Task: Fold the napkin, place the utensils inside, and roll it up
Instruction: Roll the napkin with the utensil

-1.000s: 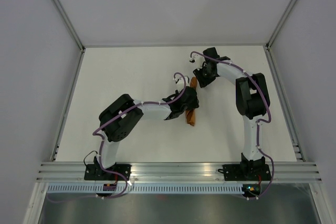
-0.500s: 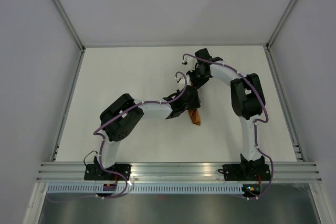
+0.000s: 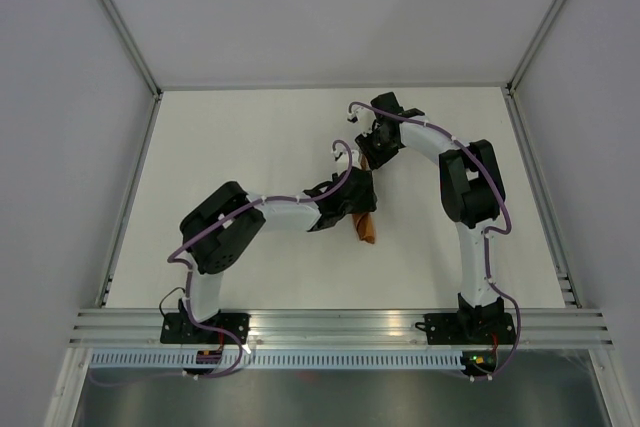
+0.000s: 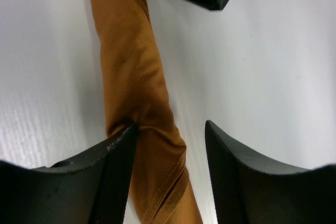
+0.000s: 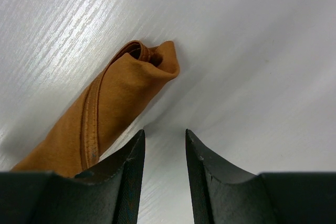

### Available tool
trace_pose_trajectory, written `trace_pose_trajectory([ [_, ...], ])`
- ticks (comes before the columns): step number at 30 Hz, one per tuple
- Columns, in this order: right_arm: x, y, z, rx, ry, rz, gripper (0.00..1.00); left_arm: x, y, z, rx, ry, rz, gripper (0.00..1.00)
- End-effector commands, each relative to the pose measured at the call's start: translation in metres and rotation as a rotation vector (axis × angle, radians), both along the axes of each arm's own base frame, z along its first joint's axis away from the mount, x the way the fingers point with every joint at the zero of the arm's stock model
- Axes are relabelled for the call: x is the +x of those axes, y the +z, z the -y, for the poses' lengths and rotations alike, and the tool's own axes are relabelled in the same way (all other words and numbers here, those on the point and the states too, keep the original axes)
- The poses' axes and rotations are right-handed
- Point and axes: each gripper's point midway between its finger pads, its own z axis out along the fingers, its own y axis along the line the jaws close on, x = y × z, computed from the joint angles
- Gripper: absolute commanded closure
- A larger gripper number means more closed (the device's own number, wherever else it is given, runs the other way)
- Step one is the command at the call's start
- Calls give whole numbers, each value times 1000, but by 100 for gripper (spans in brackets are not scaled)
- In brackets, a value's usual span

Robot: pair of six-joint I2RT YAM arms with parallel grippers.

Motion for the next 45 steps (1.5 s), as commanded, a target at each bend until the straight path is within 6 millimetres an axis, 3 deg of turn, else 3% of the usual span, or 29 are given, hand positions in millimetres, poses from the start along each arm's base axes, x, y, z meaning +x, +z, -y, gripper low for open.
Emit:
trace_pose_trajectory([
  [1,-9,-14,11,-60,-59,-50,57,-14,-2,-21,106,-71,14,39],
  [15,-4,-5,14,-35,-80,-32,57,0,69,-18,34,-141,179,37],
  [20,3,18,12,9,-90,6,51,0,94,-44,-40,-95,198,37],
  [23,9,28,16,24,-114,16,50,0,92,-68,-42,-70,183,37],
  [24,11,31,17,28,-124,24,51,1,104,-76,-61,-57,205,36],
  [26,19,43,24,43,-163,56,50,-5,99,-86,-77,-61,195,36],
  [28,24,52,30,56,-190,77,48,-5,111,-96,-97,-58,216,36],
  [31,27,77,45,104,-214,103,40,-11,118,-104,-110,-81,218,36],
  [32,26,96,55,124,-225,125,38,-14,118,-107,-108,-92,217,36],
  [33,24,106,59,138,-225,138,30,-15,117,-112,-89,-95,220,36],
  [34,19,115,60,178,-217,136,25,-17,129,-117,-100,-91,245,35],
  [35,16,140,76,206,-240,171,20,-22,126,-123,-94,-94,240,35],
  [36,13,152,83,233,-246,183,9,-22,129,-130,-100,-88,248,34],
  [37,7,161,98,272,-260,174,5,-27,134,-135,-114,-91,257,34],
  [38,1,184,105,297,-258,212,2,-31,137,-137,-123,-102,255,34],
  [40,-16,197,112,347,-243,210,2,-37,136,-144,-108,-111,248,33],
  [41,-23,217,138,358,-290,258,2,-42,144,-148,-110,-118,272,1],
  [43,-40,218,160,363,-317,271,2,-48,146,-155,-102,-125,276,0],
  [44,-53,236,162,378,-311,324,2,-53,152,-158,-101,-132,295,0],
  [45,-60,241,168,382,-321,346,2,-55,155,-161,-101,-132,302,0],
])
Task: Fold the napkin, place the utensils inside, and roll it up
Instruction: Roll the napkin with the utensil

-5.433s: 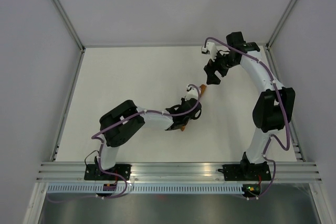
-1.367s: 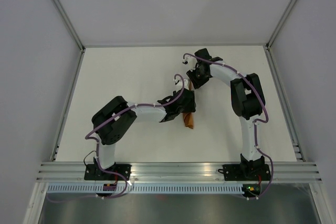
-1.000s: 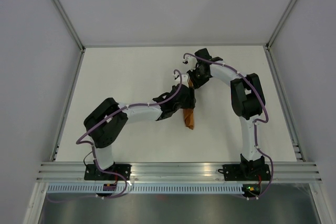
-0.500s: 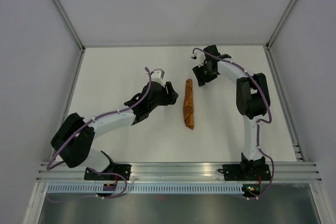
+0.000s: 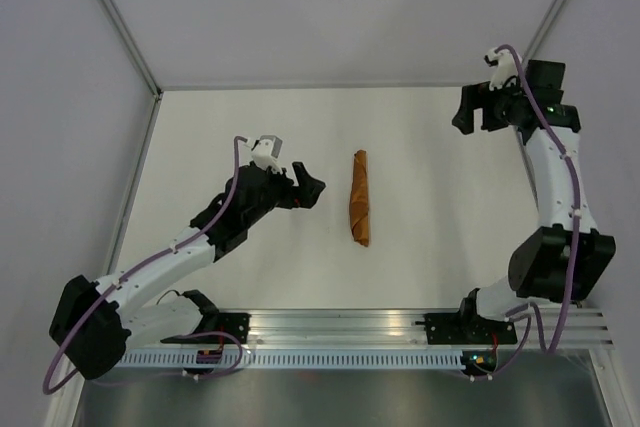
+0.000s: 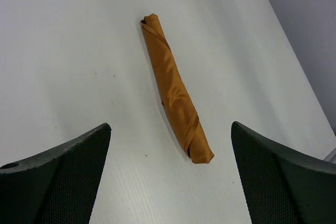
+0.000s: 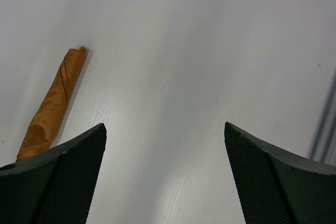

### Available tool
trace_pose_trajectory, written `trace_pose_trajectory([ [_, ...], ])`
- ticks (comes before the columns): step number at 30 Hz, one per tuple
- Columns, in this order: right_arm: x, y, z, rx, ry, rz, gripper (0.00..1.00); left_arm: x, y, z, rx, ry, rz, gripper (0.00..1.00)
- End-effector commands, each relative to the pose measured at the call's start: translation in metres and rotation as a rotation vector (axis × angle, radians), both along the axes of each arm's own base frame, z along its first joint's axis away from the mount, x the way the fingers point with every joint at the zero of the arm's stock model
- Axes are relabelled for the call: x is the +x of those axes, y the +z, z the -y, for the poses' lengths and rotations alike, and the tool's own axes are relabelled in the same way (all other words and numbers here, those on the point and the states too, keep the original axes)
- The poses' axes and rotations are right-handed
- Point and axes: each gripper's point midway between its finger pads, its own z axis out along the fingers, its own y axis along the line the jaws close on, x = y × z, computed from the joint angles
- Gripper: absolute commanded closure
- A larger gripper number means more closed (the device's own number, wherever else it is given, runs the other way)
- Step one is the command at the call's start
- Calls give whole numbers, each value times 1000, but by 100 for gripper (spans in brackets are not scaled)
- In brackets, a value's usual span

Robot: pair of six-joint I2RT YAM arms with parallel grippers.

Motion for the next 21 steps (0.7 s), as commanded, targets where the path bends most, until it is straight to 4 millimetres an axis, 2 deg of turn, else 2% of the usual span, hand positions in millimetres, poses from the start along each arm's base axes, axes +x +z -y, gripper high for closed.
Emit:
trace_pose_trajectory([
  [1,-45,0,-3,68,38,-2,2,-18,5,-11,54,-58,31,0],
  [2,-57,15,5,57,6,51,2,-22,5,-13,59,-71,35,0],
  [3,-66,3,9,55,-18,33,2,-26,18,-17,48,-70,71,0],
  [5,-81,11,8,48,-33,71,2,-34,15,-25,79,-77,67,0],
  [9,-103,-6,4,66,-59,44,2,-48,31,-38,92,-87,113,0],
  [14,-109,-10,2,84,-76,54,2,-56,41,-44,90,-97,143,0],
  [21,-105,-9,0,95,-67,71,2,-56,39,-40,84,-111,130,0],
])
